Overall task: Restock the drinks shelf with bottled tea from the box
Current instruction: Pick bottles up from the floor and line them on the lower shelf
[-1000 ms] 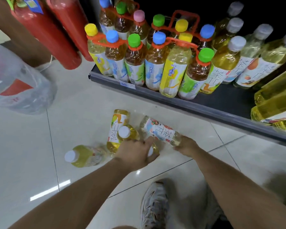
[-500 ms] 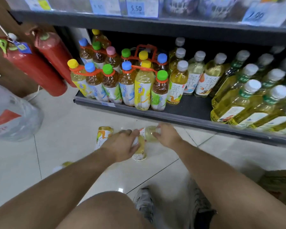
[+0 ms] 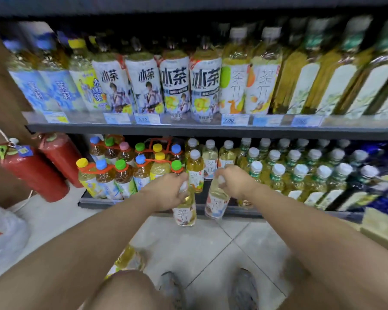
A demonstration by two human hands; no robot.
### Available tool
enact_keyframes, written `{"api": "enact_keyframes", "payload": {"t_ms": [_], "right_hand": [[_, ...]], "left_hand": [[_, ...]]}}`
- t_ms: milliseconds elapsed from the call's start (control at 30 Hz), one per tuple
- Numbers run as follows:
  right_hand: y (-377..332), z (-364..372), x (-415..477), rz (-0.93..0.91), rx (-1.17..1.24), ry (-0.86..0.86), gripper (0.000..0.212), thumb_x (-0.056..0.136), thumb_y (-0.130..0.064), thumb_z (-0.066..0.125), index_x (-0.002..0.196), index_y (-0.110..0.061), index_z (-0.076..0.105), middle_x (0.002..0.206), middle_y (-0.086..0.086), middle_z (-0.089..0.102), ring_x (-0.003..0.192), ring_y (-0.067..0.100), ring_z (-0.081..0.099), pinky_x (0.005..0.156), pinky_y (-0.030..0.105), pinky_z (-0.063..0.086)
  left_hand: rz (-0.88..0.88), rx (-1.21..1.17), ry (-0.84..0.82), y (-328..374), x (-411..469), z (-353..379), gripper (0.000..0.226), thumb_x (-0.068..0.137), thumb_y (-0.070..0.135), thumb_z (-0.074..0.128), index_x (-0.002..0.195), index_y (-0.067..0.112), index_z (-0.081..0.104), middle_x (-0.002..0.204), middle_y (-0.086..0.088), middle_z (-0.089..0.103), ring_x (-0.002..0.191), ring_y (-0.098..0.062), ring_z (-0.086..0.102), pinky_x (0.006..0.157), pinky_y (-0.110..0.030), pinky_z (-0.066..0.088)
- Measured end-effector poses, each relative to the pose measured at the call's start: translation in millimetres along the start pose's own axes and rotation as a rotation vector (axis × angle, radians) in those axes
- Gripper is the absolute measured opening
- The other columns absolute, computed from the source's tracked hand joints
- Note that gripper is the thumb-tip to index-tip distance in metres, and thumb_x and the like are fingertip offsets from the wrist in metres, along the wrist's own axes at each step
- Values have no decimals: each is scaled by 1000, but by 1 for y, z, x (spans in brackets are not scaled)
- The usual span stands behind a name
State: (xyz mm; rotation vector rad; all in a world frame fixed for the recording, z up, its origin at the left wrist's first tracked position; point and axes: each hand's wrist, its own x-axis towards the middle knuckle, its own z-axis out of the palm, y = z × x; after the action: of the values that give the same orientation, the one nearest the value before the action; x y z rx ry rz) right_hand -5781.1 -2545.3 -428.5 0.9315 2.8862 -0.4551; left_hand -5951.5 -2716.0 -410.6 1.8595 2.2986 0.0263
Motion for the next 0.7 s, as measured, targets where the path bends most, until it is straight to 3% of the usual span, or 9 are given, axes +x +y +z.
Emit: {"api": "enact_keyframes", "payload": {"t_ms": [233,400,500,700], "right_hand": [[34,-28,37,-16,-64,14,37,88,-12,59,122,-29,59,114,5,50,100,32,59,81,39,52],[59,-25,71,24,-94,-45,48,82,-2,62,119,-31,59,112,4,51,93,28,61,74,36,53],[74,-14,87,54,-115,-78,55,81,1,63,124,-33,57,115,4,54,94,27,61,79,38,56],[97,15,109,112,-62,-82,60,83,6,60,127,-34,55,111,6,62,89,27,64,76,38,57]], "left_hand": [[1,77,-1,26,71,0,37,99,43,46,126,20,37,110,-10,58,99,-32,59,75,-42,52],[40,106,-13,25,125,9,42,99,44,47,130,18,41,109,-14,60,101,-36,59,77,-41,49],[105,301,22,24,152,9,42,98,48,45,127,17,44,105,-11,65,106,-33,57,86,-41,41],[110,414,-10,27,190,28,45,96,55,46,129,24,44,125,-7,63,130,-30,42,108,-48,28]]}}
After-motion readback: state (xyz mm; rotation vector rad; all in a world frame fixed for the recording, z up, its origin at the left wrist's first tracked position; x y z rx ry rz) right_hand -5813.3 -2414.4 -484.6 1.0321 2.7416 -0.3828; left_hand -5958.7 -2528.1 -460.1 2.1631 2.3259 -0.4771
